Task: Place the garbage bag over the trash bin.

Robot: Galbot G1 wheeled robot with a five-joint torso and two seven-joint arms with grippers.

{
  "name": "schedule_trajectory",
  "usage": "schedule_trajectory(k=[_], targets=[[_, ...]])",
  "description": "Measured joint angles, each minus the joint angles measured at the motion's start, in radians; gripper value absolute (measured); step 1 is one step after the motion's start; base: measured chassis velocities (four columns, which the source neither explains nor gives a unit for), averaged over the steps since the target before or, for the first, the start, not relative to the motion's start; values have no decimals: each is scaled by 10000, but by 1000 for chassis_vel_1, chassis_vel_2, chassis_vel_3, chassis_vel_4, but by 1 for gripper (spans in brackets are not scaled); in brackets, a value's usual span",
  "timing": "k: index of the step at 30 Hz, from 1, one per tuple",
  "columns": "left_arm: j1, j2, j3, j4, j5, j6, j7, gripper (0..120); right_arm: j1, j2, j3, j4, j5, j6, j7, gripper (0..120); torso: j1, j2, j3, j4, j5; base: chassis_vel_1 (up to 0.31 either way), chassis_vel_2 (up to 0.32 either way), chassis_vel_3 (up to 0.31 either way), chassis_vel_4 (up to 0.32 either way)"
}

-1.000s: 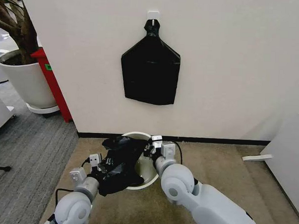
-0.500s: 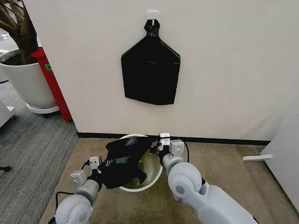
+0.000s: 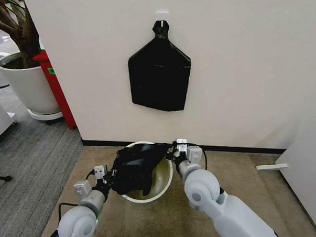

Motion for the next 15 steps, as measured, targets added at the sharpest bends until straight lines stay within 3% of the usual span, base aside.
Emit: schedule_trajectory(k=[7,9,14,15], targets=[[-48,-98,-29,87,0,0,3,4,-636,-565,837,1196,-431,-584,-661,41,0,0,-1,-1,0,0,0,0,0],[-49,-114,-41,96,0,0,5,4,-714,-636,979,1321,-422,-662,-737,45,0,0,-1,0,-1,0,0,0,0],[-90,-168,-102,157,-3,-6,13,4,-1068,-1004,1620,1984,856,-1323,-1185,67,0,0,-1,-1,-2,0,0,0,0],[-90,-168,-102,157,-3,-6,13,4,-1068,-1004,1620,1984,856,-1323,-1185,67,0,0,-1,-1,-2,0,0,0,0]])
